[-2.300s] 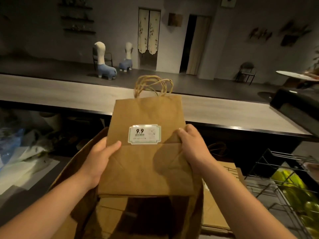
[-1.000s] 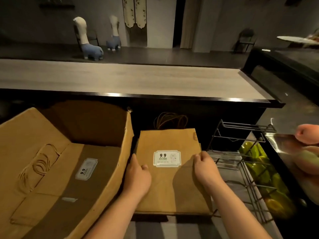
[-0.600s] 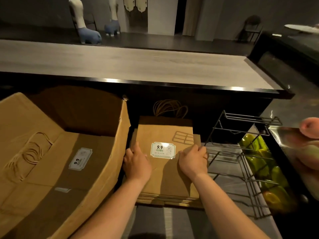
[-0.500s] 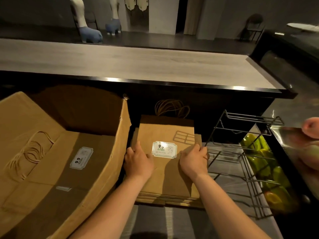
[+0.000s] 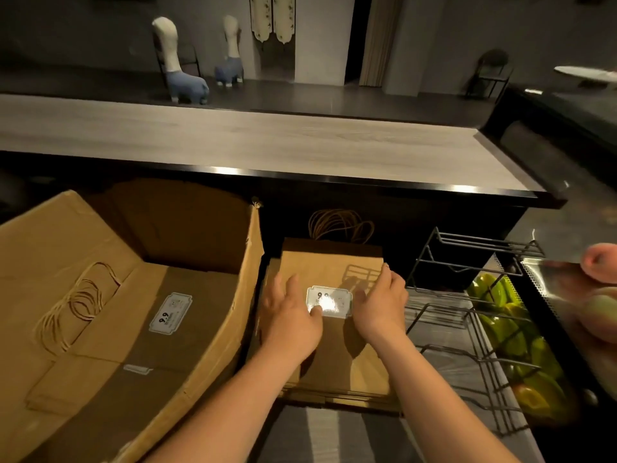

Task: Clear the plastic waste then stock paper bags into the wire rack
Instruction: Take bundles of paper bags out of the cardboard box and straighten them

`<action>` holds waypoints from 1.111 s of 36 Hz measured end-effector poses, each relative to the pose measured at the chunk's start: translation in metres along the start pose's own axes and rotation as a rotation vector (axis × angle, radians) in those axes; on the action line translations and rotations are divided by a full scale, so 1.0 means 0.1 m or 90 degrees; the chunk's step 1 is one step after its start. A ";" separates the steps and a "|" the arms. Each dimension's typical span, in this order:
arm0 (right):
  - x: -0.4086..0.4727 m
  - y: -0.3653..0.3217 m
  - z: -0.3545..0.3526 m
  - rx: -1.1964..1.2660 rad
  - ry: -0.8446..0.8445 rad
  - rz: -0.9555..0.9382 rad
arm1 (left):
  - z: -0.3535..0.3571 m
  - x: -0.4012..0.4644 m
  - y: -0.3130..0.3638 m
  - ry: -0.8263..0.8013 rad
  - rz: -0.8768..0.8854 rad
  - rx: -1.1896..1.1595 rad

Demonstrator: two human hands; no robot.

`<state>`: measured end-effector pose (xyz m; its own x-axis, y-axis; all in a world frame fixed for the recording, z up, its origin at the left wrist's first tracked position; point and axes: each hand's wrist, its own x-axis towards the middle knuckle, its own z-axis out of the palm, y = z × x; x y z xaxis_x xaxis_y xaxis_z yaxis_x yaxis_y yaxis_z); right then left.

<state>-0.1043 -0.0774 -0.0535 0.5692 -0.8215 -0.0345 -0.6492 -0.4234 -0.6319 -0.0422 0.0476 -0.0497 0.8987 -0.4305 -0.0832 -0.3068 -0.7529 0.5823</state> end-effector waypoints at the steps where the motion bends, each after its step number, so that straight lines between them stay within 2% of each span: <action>1: -0.02 -0.08 -0.05 0.036 0.002 -0.024 | -0.08 -0.04 0.08 0.015 0.033 -0.039; 4: -0.08 -0.40 -0.27 0.143 -0.019 -0.110 | -0.43 -0.15 0.35 0.051 0.083 -0.170; 9: -0.23 -1.07 -0.58 0.271 -0.117 -0.240 | -1.11 -0.23 0.55 0.076 0.095 -0.358; 14: -0.35 -1.74 -0.58 0.271 -0.179 -0.349 | -1.81 -0.23 0.31 0.128 0.129 -0.329; 20: -0.53 -2.35 -0.13 0.155 -0.236 -0.425 | -2.31 0.04 -0.51 0.137 -0.004 -0.264; 27: -0.78 -2.85 0.65 -0.006 -0.352 -0.463 | -2.61 0.25 -1.55 0.007 -0.137 -0.192; 32: -0.92 -3.10 1.29 -0.193 -0.427 -0.458 | -2.79 0.37 -2.19 -0.189 -0.238 -0.092; 37: -1.04 -3.04 1.87 -0.449 -0.520 -0.430 | -2.74 0.41 -2.64 -0.277 -0.302 -0.038; 40: -1.05 -2.81 2.13 -0.505 -0.538 -0.376 | -2.72 0.44 -2.74 -0.325 -0.315 -0.050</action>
<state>0.1261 0.2091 -0.0369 0.8210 -0.0644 -0.5673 -0.1476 -0.9838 -0.1020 0.1665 0.3702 0.0067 0.6616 -0.2412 -0.7100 0.1401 -0.8904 0.4330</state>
